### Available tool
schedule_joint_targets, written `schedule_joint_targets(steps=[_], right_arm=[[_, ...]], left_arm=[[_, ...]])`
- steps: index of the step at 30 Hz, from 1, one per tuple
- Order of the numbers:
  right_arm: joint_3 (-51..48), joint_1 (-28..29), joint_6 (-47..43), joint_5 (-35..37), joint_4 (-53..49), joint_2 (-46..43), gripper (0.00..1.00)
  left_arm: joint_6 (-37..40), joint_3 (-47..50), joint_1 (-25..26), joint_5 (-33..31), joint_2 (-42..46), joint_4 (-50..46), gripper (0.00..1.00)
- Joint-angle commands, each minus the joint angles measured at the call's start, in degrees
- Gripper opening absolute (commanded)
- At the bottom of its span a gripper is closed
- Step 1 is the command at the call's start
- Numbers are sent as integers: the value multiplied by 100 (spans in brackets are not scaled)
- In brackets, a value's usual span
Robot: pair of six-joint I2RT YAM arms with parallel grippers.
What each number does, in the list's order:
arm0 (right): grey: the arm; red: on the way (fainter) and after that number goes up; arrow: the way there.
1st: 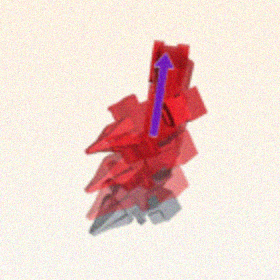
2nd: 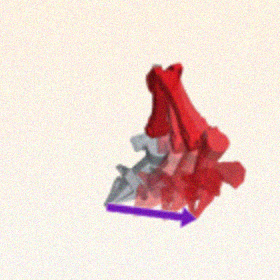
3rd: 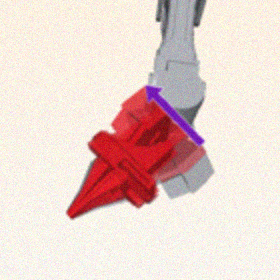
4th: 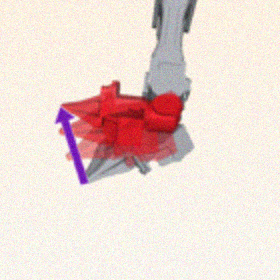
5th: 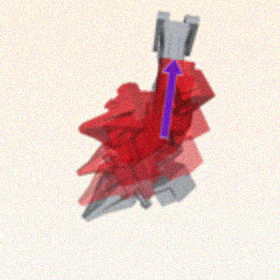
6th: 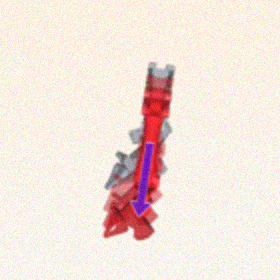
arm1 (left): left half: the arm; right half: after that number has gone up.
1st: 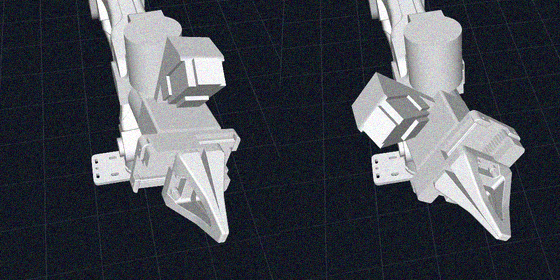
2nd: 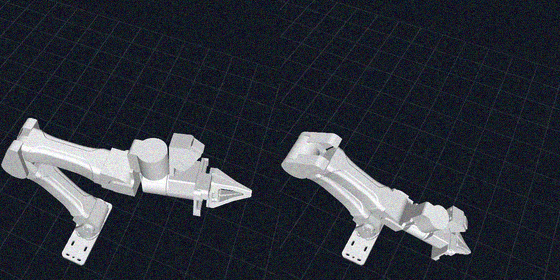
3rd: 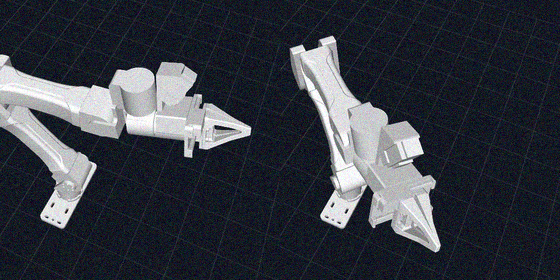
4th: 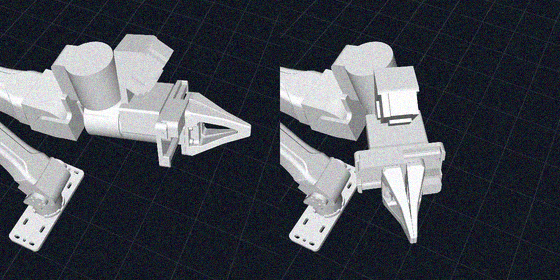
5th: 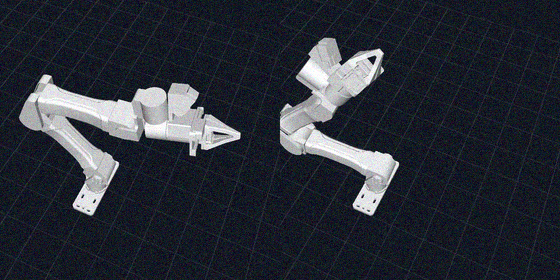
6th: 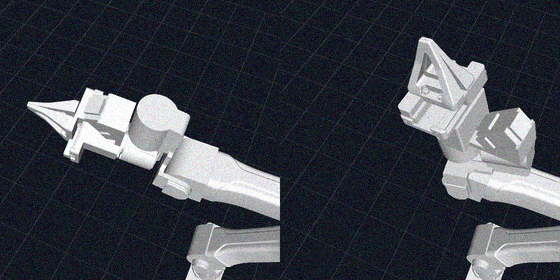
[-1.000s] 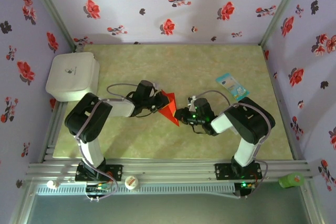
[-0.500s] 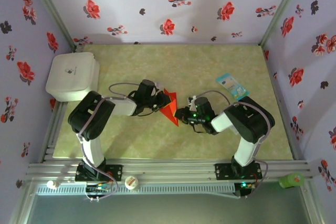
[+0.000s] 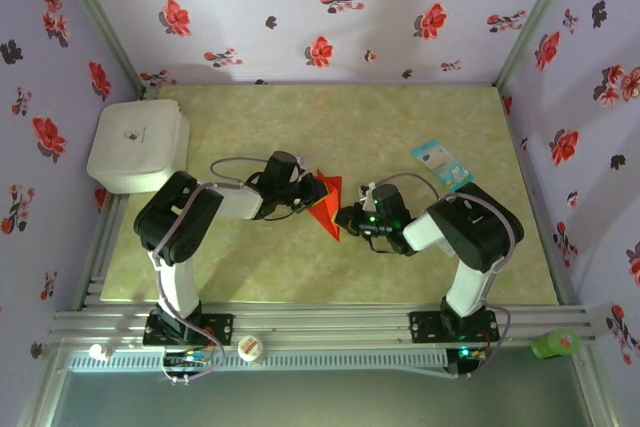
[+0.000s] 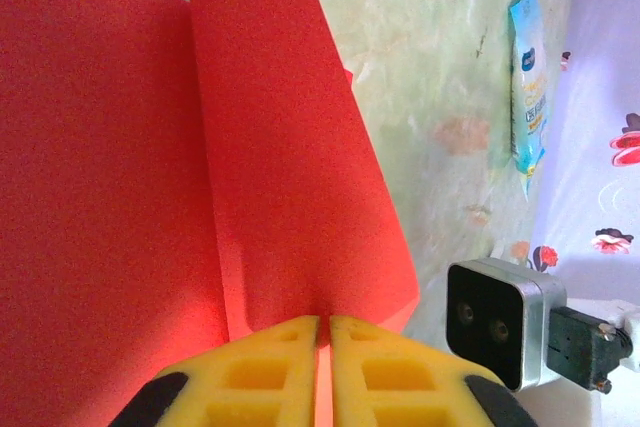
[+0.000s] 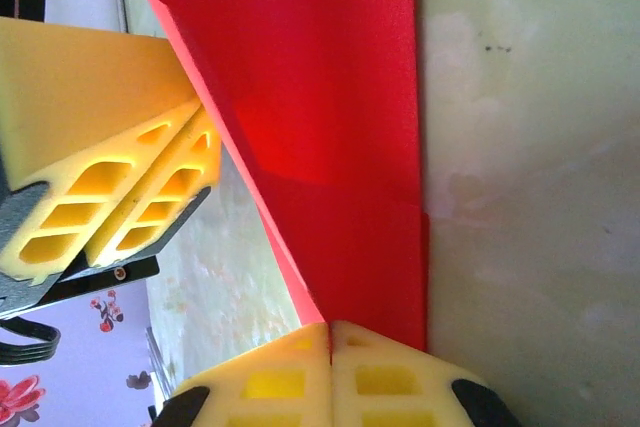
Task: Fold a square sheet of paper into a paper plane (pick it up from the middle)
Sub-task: Fourth fold the wing at the center of the table.
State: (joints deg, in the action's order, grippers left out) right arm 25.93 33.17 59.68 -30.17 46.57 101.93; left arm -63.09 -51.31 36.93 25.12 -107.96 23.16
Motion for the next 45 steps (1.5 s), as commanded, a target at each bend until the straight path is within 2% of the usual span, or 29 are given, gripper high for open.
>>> schedule_joint_targets(steps=[1,15,18,26,30,33,40,45], right_arm=[[-101,-142,28,30,-460,181,5],[-150,-417,-500,-654,-1073,-145,1],[-189,-494,-346,-829,-856,-174,0],[-373,-557,197,-763,-111,113,0],[-372,-566,311,-832,174,327,0],[-374,-566,253,-780,72,307,0],[-155,-559,-212,-632,-913,-50,0],[-97,-565,-255,-604,-1063,-127,0]], left_arm=[[-28,-156,69,92,-45,48,12],[-118,235,174,-306,512,73,14],[-66,194,223,-280,479,75,15],[152,-90,293,-79,283,-29,14],[205,-85,272,-565,371,-775,13],[139,99,210,-798,449,-939,11],[322,-113,167,-869,221,-1366,9],[440,-367,171,-871,-20,-1805,8]])
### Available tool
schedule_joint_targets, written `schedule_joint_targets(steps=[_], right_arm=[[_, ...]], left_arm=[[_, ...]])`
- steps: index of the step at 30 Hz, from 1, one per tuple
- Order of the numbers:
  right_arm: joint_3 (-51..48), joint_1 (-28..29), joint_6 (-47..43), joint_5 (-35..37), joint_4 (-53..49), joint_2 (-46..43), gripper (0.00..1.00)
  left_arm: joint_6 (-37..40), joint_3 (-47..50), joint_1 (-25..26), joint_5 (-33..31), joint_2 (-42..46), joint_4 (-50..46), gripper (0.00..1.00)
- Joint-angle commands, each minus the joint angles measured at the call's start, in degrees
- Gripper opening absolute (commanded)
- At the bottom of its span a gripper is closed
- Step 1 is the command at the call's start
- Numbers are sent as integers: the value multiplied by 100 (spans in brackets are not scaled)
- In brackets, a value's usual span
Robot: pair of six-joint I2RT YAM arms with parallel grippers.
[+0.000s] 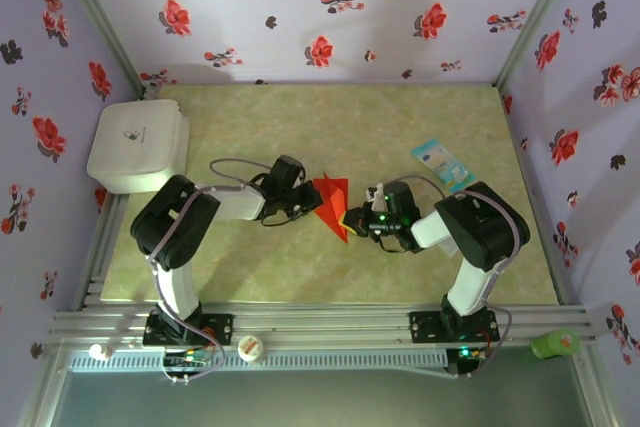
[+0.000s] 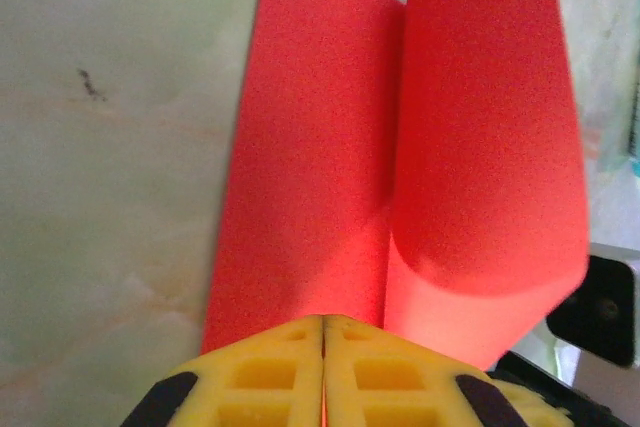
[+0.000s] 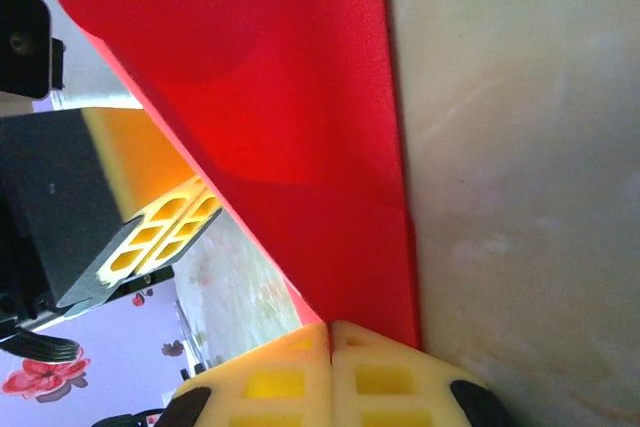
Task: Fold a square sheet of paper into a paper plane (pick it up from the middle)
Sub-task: Fourth fold the wing at the center of the table.
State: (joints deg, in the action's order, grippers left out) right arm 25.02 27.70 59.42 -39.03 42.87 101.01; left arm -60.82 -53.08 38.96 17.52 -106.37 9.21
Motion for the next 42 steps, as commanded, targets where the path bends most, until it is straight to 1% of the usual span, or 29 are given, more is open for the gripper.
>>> schedule_joint_targets(steps=[1,6,10,17,24,30,33,36,42], right_arm=[[3,-19,-229,277,-701,-45,0],[38,-11,-245,229,-710,-48,0],[131,37,-286,56,-734,24,0],[213,76,-336,-29,-769,37,0],[431,192,-613,-190,-1209,169,0],[541,196,-821,-165,-1600,184,0],[626,192,-913,-219,-1775,191,0],[650,192,-925,-185,-1859,181,0],[671,183,-908,-217,-1853,191,0]], left_arm=[[188,-170,-28,-121,-197,-425,8],[81,78,-15,-323,-51,-490,5],[10,247,39,-480,139,-493,5],[-127,472,81,-662,335,-430,5],[-176,518,143,-692,474,-386,7],[-37,564,156,-752,753,-263,13],[184,611,165,-647,918,41,15],[412,580,164,-424,952,343,14],[745,254,156,260,605,728,12]])
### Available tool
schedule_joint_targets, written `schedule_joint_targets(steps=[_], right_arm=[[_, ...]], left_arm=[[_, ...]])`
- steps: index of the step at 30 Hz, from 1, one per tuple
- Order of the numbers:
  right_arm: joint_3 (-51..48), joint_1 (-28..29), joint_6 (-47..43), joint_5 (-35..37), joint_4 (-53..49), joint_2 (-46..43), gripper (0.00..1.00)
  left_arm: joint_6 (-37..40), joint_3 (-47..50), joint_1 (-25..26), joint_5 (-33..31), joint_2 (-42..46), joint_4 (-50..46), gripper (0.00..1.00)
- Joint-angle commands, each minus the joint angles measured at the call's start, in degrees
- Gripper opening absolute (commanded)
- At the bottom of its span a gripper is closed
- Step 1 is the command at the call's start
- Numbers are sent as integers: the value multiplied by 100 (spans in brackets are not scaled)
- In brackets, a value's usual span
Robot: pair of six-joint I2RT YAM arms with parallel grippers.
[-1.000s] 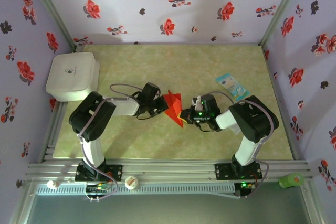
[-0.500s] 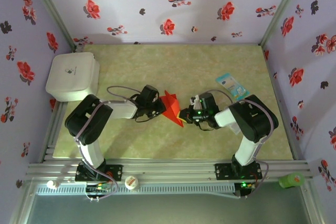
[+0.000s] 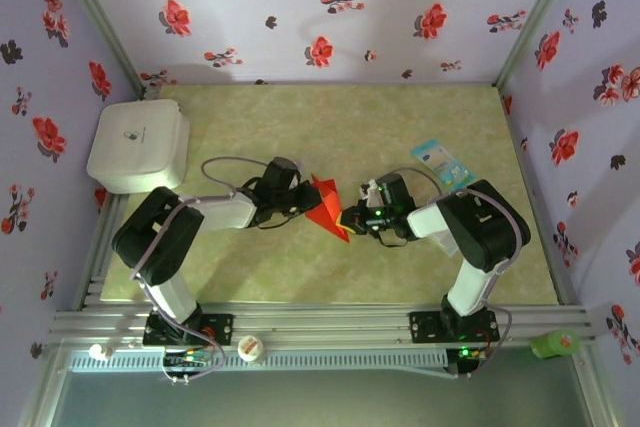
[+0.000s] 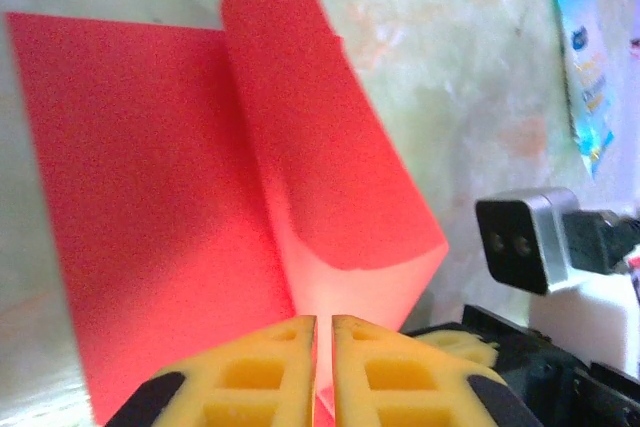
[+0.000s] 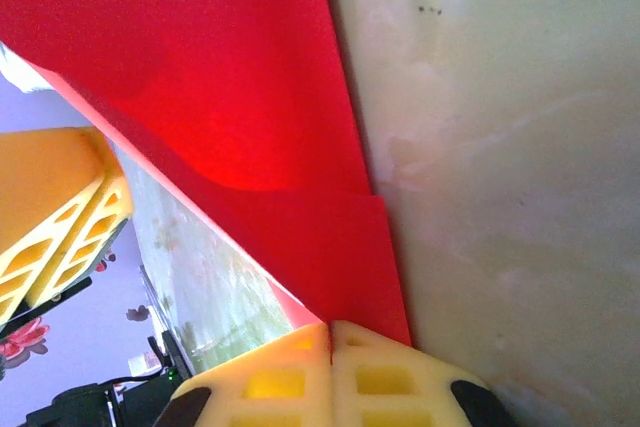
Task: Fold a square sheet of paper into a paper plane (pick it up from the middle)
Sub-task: Fourth fold the wing at the center of the table.
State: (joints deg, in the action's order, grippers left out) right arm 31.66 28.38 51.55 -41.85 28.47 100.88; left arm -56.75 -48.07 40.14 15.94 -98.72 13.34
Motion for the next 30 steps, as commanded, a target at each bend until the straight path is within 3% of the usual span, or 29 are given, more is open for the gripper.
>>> schedule_joint_targets(steps=[1,16,30], right_arm=[[7,115,-116,62,-396,205,0],[-11,106,-58,-3,-333,273,0],[83,97,-56,-123,-428,332,0]], left_arm=[[357,-306,42,463,-236,335,12],[31,-627,-41,479,-971,628,11],[-84,-624,-120,277,-1113,595,10]])
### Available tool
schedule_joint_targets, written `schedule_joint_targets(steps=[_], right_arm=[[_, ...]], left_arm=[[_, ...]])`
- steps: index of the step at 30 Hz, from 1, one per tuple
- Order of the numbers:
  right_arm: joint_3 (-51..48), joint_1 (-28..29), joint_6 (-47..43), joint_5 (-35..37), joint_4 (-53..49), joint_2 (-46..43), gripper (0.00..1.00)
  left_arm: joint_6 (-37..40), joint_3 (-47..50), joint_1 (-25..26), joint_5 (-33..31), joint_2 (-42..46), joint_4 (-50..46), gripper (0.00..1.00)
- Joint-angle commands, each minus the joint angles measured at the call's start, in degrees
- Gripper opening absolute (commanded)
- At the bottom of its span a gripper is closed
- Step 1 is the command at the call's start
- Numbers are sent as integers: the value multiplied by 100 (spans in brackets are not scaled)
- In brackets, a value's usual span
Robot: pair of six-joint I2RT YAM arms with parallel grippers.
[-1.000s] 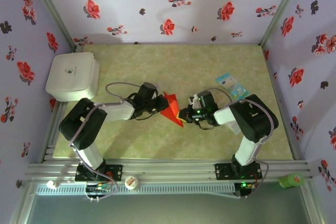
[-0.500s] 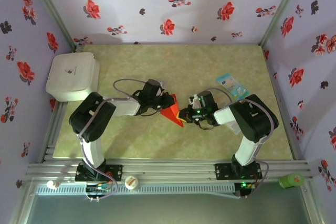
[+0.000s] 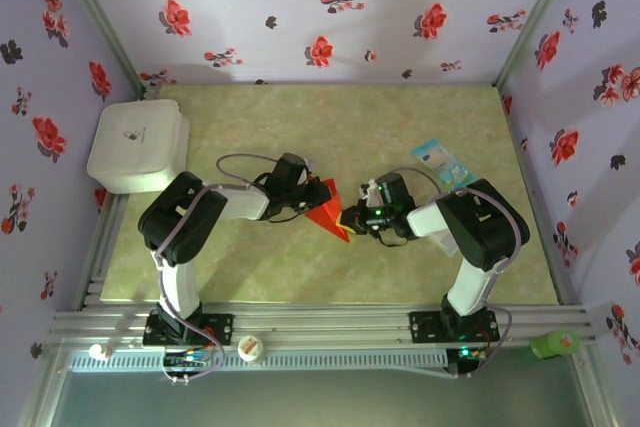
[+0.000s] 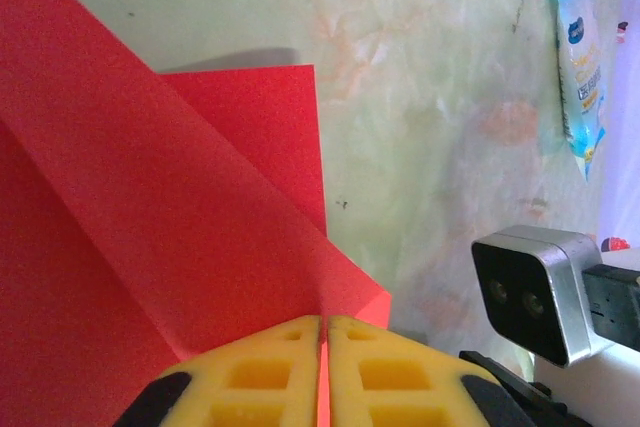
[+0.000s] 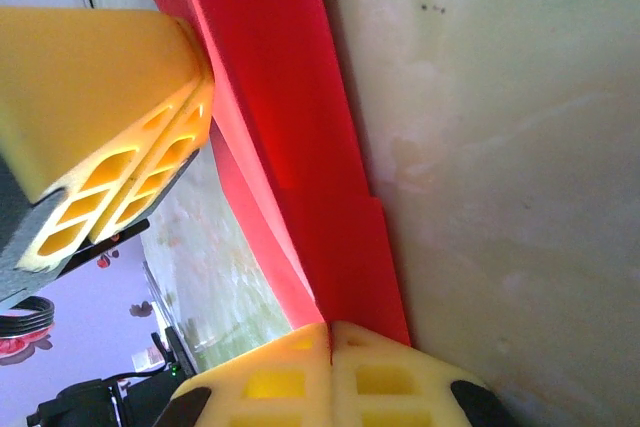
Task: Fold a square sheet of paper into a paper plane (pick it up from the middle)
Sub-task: Fourth fold the wing at the center of the table.
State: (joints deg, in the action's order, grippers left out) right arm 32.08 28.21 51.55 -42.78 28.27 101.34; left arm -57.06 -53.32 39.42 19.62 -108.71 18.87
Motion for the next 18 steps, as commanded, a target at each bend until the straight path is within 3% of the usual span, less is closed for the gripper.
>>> schedule_joint_targets(steps=[1,18], right_arm=[[57,115,-57,-36,-420,292,0],[176,62,-5,-98,-731,316,0]], left_arm=[[-51,-100,-48,-87,-118,54,10],[-42,-196,-57,24,-315,66,12]])
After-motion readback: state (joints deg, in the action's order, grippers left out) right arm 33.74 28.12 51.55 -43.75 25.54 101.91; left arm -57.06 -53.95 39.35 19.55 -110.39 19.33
